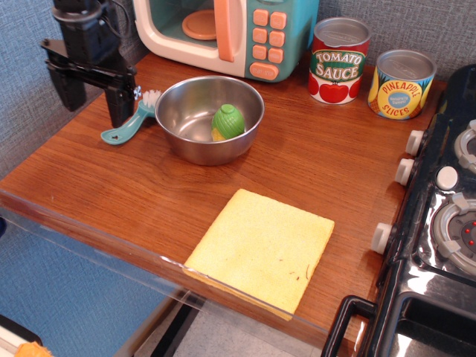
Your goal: Place the brush on top of the yellow cutting board.
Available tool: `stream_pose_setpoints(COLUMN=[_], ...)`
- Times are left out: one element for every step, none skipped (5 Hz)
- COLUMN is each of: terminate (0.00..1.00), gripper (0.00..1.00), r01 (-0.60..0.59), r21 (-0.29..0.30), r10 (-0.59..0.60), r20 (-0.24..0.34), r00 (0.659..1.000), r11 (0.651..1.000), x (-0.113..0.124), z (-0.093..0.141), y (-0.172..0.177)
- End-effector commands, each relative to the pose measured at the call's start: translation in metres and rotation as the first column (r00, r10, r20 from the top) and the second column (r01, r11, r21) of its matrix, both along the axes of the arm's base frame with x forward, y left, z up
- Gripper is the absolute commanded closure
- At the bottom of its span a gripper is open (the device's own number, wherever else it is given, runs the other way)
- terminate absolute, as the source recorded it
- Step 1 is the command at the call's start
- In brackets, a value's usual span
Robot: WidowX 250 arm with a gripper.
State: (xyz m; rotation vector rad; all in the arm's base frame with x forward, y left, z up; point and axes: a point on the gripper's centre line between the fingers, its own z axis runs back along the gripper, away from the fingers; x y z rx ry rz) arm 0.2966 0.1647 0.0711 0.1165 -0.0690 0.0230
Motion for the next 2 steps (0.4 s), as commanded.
stream_pose_setpoints(terminate=[0.0,0.0], gripper=[0.0,0.0], r01=[0.008,0.007], r21=[0.04,0.042], r10=[-0.008,-0.006], r20=[-0.008,-0.021], r00=[1.0,1.0], r11=[0.999,0.999], x=[0.029,0.037], z=[-0.008,-0.019], y=[0.024,0.028])
